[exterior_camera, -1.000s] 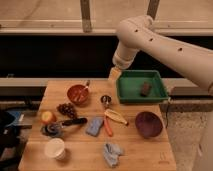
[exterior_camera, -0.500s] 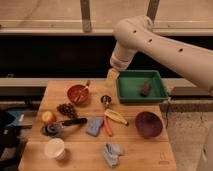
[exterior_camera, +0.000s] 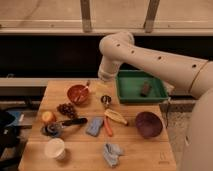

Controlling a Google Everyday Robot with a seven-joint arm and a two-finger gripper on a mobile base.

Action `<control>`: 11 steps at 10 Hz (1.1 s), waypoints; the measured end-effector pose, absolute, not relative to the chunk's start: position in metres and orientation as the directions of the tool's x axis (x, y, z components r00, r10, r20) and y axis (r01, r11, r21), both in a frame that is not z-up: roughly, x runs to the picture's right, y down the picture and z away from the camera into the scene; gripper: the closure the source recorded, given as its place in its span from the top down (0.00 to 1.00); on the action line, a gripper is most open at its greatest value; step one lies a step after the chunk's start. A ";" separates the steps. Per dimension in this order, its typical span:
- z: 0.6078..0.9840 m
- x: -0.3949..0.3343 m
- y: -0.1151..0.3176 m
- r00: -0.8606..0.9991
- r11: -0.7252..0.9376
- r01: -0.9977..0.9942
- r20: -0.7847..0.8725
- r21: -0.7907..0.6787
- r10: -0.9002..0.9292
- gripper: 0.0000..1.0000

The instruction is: Place brush in metal cup

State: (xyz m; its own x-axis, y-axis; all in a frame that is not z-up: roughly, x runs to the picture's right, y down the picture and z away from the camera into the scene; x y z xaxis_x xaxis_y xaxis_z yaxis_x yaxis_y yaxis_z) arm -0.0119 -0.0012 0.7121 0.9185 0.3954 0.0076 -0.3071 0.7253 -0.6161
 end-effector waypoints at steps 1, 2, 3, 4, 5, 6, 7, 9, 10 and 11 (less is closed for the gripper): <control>0.716 -0.027 0.011 0.925 0.714 -0.267 0.036 -0.647 0.379 0.80; 0.716 -0.036 0.016 0.927 0.710 -0.243 0.056 -0.661 0.370 0.80; 0.715 -0.048 0.023 0.930 0.705 -0.213 0.081 -0.676 0.358 0.80; 0.713 -0.064 0.029 0.934 0.708 -0.171 0.116 -0.685 0.338 0.80; 0.712 -0.067 0.029 0.933 0.709 -0.166 0.123 -0.686 0.337 0.80; 0.713 -0.062 0.029 0.933 0.708 -0.173 0.116 -0.685 0.340 0.80; 0.713 -0.064 0.029 0.934 0.708 -0.170 0.118 -0.685 0.338 0.80; 0.713 -0.064 0.029 0.934 0.708 -0.167 0.120 -0.687 0.337 0.80; 0.716 -0.069 0.033 0.936 0.696 -0.152 0.124 -0.702 0.330 0.80; 0.724 -0.080 0.040 0.937 0.681 -0.133 0.132 -0.720 0.323 0.80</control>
